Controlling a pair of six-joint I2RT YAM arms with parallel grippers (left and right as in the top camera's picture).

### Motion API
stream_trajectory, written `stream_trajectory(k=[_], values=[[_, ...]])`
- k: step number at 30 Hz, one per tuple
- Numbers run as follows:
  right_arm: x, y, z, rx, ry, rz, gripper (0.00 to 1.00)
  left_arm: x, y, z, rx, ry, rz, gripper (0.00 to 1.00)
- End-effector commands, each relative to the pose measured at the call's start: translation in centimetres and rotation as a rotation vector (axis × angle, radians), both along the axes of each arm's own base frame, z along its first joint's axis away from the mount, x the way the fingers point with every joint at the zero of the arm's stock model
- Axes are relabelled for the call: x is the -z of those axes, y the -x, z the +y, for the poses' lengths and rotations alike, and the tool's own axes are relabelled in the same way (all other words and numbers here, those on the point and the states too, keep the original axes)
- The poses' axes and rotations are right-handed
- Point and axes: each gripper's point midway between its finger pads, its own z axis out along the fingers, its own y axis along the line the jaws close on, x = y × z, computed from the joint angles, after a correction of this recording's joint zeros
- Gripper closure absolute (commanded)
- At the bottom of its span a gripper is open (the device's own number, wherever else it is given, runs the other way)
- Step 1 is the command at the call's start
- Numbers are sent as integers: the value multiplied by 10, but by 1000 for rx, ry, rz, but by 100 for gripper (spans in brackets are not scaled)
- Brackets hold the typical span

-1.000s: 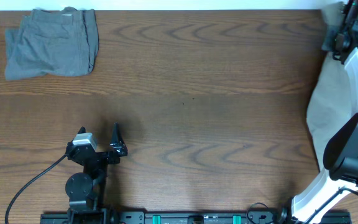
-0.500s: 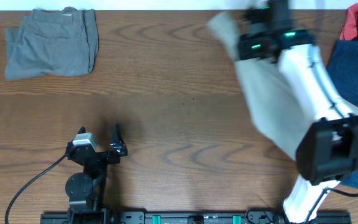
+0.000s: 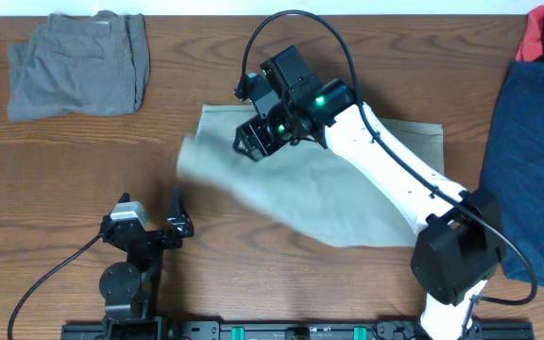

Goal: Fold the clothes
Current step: 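Drag the khaki shorts left with the right gripper, spreading them flat, then smooth the shorts' right edge with the right gripper, then retract it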

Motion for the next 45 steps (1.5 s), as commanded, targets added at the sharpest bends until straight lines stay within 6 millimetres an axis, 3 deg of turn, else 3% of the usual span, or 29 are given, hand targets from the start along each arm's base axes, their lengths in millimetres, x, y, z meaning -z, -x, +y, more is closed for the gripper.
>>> stream_trajectory(k=[1,5,7,9,12,15,19,21,24,29,34,39,45], values=[[-18,0,-15,37,-12,3,19,15,0,-1,8,-12,43,2],[-32,-6,-49,106,0,20,16,15,0,-1,8,-12,43,2],[-44,-16,-77,173,-3,16,12,15,0,-1,8,-12,43,2],[-56,-27,-113,259,-4,14,1,15,0,-1,8,-12,43,2],[-65,-38,-174,403,15,33,1,15,0,-1,8,-12,43,2],[-55,-30,-231,526,90,117,1,15,0,-1,8,-12,43,2],[-25,-3,-328,788,366,260,1,15,0,-1,8,-12,43,2],[-13,11,-354,881,416,329,1,15,0,-1,8,-12,43,2],[7,23,-370,916,431,395,1,15,0,-1,8,-12,43,2],[51,36,-377,970,435,461,1,15,0,-1,8,-12,43,2],[92,34,-378,988,422,430,2,15,0,-1,8,-12,43,2],[117,36,-395,1080,490,387,6,15,0,-1,8,-12,43,2],[137,34,-390,1049,446,359,9,15,0,-1,8,-12,43,2]])
